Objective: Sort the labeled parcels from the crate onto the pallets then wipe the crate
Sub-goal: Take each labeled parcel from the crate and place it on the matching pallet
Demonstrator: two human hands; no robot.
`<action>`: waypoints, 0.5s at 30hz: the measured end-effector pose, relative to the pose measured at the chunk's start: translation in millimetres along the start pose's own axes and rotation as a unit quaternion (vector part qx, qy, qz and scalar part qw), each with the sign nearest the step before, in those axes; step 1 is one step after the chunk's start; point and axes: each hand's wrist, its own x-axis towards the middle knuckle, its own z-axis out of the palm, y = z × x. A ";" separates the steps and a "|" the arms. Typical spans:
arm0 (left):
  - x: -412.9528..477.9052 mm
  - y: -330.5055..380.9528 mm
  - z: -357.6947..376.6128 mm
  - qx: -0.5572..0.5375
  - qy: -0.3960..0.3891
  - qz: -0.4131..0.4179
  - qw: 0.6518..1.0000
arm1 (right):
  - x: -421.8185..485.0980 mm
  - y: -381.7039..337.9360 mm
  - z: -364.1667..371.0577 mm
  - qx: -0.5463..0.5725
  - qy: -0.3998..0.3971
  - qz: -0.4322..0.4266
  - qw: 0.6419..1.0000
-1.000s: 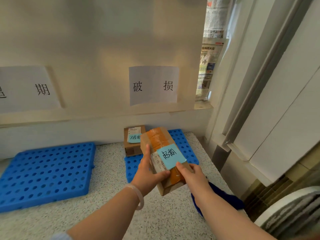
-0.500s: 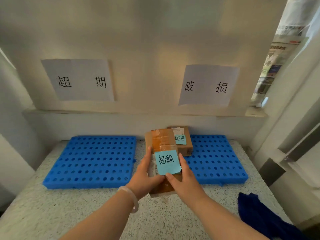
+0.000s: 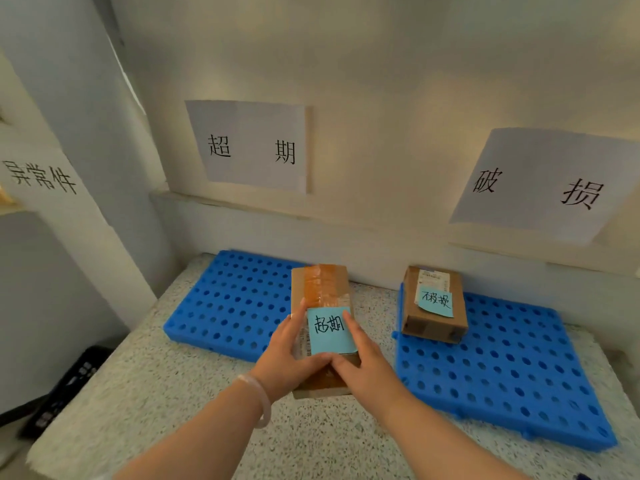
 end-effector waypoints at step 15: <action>93.9 -82.4 -45.1 0.038 -0.053 -0.032 0.997 | 96.2 16.2 52.2 0.012 -0.048 0.087 0.995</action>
